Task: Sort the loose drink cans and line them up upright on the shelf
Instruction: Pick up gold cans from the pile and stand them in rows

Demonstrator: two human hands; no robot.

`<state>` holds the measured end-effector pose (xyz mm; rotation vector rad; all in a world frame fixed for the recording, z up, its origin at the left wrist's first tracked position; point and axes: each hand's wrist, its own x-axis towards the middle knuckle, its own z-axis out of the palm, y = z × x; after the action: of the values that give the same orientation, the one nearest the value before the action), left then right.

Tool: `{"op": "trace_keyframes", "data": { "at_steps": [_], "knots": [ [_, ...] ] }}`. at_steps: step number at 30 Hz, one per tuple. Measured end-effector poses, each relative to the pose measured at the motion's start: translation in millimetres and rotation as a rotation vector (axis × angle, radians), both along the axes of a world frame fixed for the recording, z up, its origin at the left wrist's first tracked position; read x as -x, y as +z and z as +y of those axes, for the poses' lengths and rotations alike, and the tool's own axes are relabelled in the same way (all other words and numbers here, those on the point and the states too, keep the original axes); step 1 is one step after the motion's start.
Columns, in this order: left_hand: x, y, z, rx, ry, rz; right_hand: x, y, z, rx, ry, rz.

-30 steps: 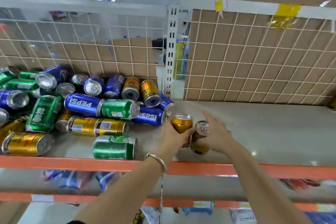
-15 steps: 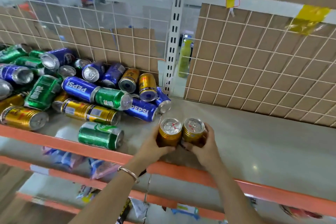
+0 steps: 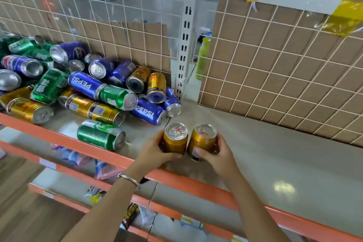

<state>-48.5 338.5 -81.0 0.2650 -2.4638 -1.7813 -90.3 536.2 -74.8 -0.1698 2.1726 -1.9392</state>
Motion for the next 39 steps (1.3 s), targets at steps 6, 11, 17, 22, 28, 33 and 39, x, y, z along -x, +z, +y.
{"op": "trace_keyframes", "data": {
  "at_steps": [6,11,17,22,28,33,39],
  "knots": [
    [4,-1,-5,-0.059,-0.029,-0.063,-5,20,5,0.396,0.036,-0.395],
    [10,10,6,-0.148,-0.081,-0.12,-8,25,-2,0.59,0.005,-0.561],
    [15,42,37,-0.439,-0.347,-0.176,-9,27,22,0.688,-0.005,-0.484],
    [31,60,73,-0.487,-0.448,-0.216,-16,38,56,0.663,-0.042,-0.379],
    [53,61,140,-0.609,-0.505,-0.406,-17,43,117,0.561,-0.317,-0.381],
    [69,56,210,-0.63,-0.634,-0.437,-21,49,190,0.504,-0.428,-0.325],
    [70,61,324,-0.588,-0.717,-0.4,-17,48,300,0.377,-0.454,-0.302]
  ]
}}
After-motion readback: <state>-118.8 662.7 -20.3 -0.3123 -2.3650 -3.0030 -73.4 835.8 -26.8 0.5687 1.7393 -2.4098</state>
